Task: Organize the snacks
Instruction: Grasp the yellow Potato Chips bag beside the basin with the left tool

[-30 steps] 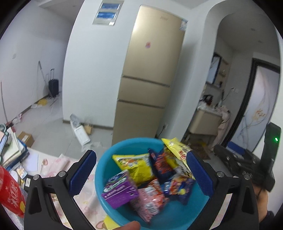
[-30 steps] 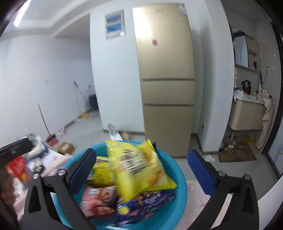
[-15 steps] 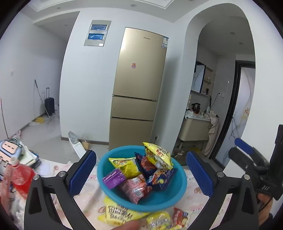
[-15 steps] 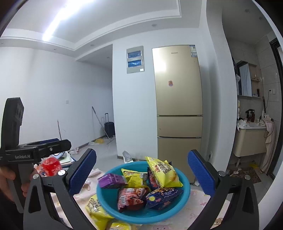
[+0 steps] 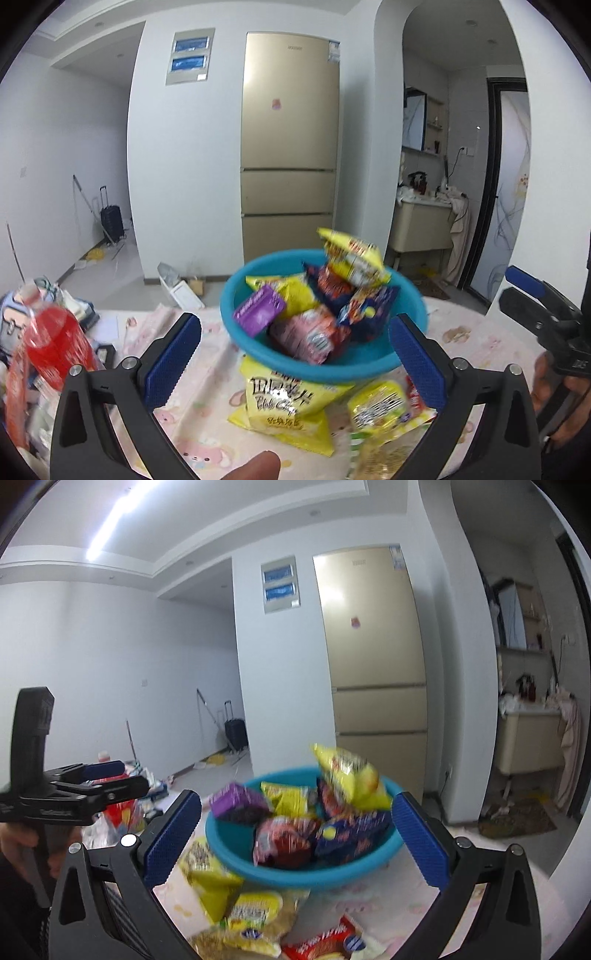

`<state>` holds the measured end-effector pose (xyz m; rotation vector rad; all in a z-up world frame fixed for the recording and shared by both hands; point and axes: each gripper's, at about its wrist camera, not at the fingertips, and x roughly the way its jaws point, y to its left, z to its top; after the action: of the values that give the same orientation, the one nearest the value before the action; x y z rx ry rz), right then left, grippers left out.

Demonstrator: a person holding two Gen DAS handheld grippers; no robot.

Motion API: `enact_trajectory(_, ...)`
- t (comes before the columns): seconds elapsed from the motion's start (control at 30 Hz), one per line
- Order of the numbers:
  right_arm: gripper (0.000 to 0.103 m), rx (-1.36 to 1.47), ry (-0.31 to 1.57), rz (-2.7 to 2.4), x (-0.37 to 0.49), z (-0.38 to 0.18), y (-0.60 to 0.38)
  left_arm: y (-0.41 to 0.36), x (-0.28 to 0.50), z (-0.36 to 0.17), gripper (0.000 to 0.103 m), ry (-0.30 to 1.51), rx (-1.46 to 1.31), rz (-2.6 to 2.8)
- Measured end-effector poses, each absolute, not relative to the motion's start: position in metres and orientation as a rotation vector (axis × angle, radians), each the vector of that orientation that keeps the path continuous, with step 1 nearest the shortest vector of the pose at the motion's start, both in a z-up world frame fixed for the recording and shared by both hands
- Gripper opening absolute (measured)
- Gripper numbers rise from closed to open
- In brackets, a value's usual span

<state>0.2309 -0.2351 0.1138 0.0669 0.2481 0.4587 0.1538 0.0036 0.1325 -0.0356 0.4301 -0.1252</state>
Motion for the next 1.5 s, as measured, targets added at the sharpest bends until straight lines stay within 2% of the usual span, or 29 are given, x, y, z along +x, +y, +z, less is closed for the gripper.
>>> enact_trajectory(0.33, 0.103, 0.079, 0.380, 0.435, 0.241, 0.051, -0.230, 0.012, 0.189, 0.050, 0.103, 0.546, -0.080, -0.223)
enact_trajectory(0.63, 0.103, 0.018, 0.429, 0.438, 0.248, 0.033, -0.216, 0.009, 0.210, 0.014, 0.103, 0.642, -0.072, -0.228)
enact_trajectory(0.97, 0.103, 0.040, 0.490, 0.435, 0.259, 0.026, -0.225, 0.004, 0.232, -0.015, 0.103, 0.772, -0.067, -0.241)
enact_trajectory(1.17, 0.103, 0.187, 0.578, 0.410, 0.279, 0.011, -0.248, 0.001, 0.235, -0.020, 0.103, 0.796, -0.050, -0.230)
enact_trajectory(1.33, 0.103, 0.184, 0.616, 0.396, 0.284, 0.004, -0.246, 0.001, 0.235, -0.019, 0.103, 0.797, -0.058, -0.233)
enact_trajectory(1.5, 0.103, 0.153, 0.605, 0.404, 0.280, 0.005, -0.240, 0.008, 0.235, -0.019, 0.087, 0.797, -0.096, -0.235)
